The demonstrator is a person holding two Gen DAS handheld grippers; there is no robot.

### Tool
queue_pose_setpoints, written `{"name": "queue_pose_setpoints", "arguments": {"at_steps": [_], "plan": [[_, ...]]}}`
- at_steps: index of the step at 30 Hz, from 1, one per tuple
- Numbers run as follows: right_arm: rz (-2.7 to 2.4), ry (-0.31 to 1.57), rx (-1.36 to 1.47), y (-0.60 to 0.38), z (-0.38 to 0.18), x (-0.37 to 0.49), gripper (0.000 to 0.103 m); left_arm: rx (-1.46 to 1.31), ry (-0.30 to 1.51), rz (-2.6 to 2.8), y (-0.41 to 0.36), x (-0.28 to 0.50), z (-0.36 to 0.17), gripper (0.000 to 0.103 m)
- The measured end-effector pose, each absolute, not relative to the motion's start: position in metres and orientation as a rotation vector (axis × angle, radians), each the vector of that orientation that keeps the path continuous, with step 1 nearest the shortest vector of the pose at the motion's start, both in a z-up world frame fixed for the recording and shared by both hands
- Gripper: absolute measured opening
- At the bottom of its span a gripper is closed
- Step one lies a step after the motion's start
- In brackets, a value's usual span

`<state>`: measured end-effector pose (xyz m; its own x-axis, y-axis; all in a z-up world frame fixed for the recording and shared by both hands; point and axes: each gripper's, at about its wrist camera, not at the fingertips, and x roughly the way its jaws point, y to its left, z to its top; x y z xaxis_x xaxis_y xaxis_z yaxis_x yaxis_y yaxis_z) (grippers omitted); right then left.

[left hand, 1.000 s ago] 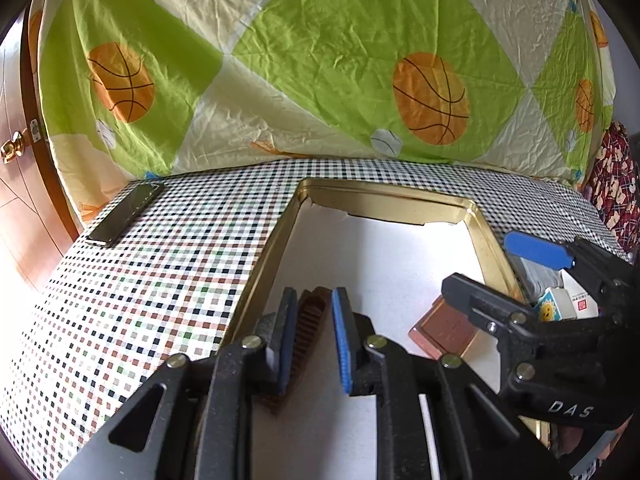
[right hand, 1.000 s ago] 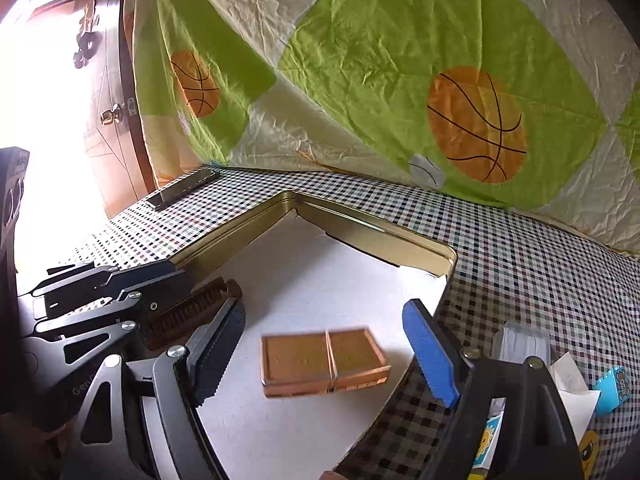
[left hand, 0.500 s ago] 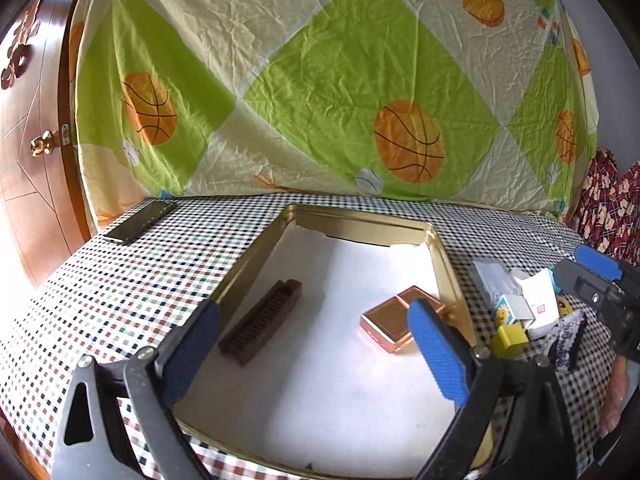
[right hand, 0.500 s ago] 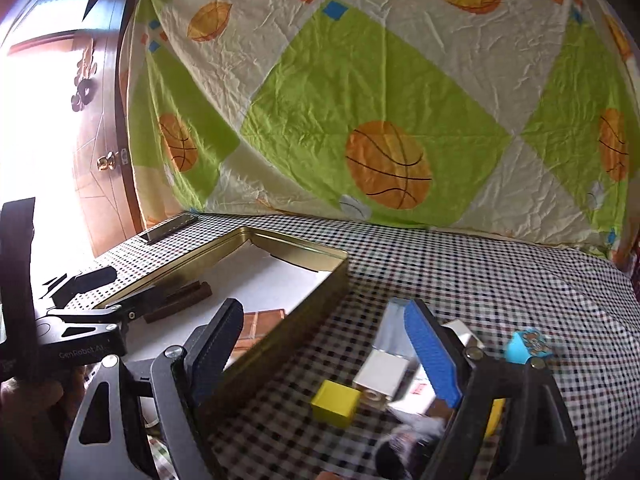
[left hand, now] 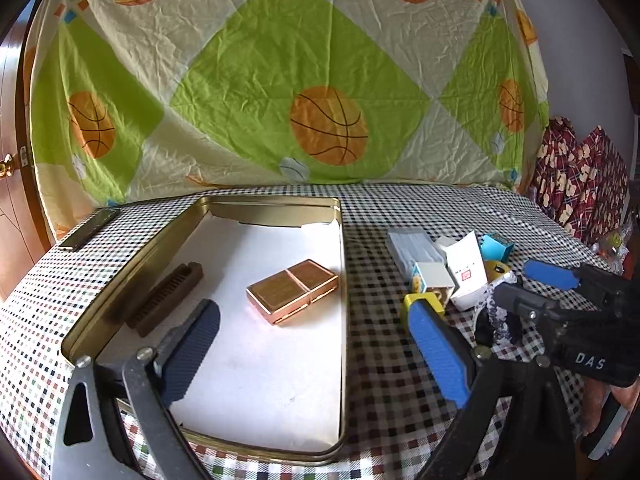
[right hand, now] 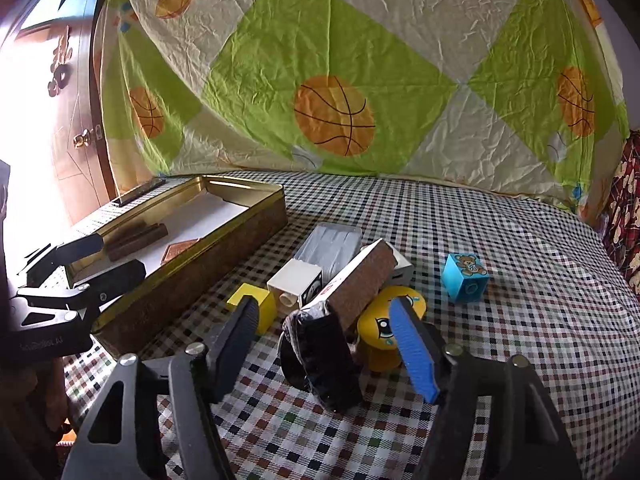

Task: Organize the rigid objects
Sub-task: 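Grasp the black textured object with the right tool, then grasp the yellow cube with the left tool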

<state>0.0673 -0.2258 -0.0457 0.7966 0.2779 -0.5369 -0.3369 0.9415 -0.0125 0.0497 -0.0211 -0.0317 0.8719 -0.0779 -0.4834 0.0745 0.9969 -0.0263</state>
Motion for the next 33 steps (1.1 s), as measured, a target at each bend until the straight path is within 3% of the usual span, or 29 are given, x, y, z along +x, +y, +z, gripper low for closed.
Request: {"name": "queue_pose_setpoints", "arguments": {"at_steps": [6,9,10,22,29,33], "plan": [[0.370,0.649,-0.158,-0.220,-0.063,0.073,0.057,0.004,0.514,-0.097,-0.031,0.052,-0.033,0.097],[0.379,0.674,-0.169,-0.219,-0.066,0.075,0.042,0.011,0.514,-0.108,-0.035,0.051,-0.033,0.097],[0.388,0.688,-0.169,-0.218,-0.067,0.077,0.030,0.012,0.513,-0.115,-0.037,0.051,-0.033,0.097],[0.314,0.529,-0.032,-0.244,-0.040,0.069,0.030,0.084,0.523,-0.197,-0.076,0.055,-0.034,0.089],[0.288,0.520,0.039,-0.262,-0.038,0.074,0.030,0.092,0.613,-0.269,-0.100,0.074,-0.043,0.062],[0.307,0.541,0.091,-0.270,-0.045,0.076,0.030,0.107,0.701,-0.301,-0.113,0.086,-0.051,0.061]]}}
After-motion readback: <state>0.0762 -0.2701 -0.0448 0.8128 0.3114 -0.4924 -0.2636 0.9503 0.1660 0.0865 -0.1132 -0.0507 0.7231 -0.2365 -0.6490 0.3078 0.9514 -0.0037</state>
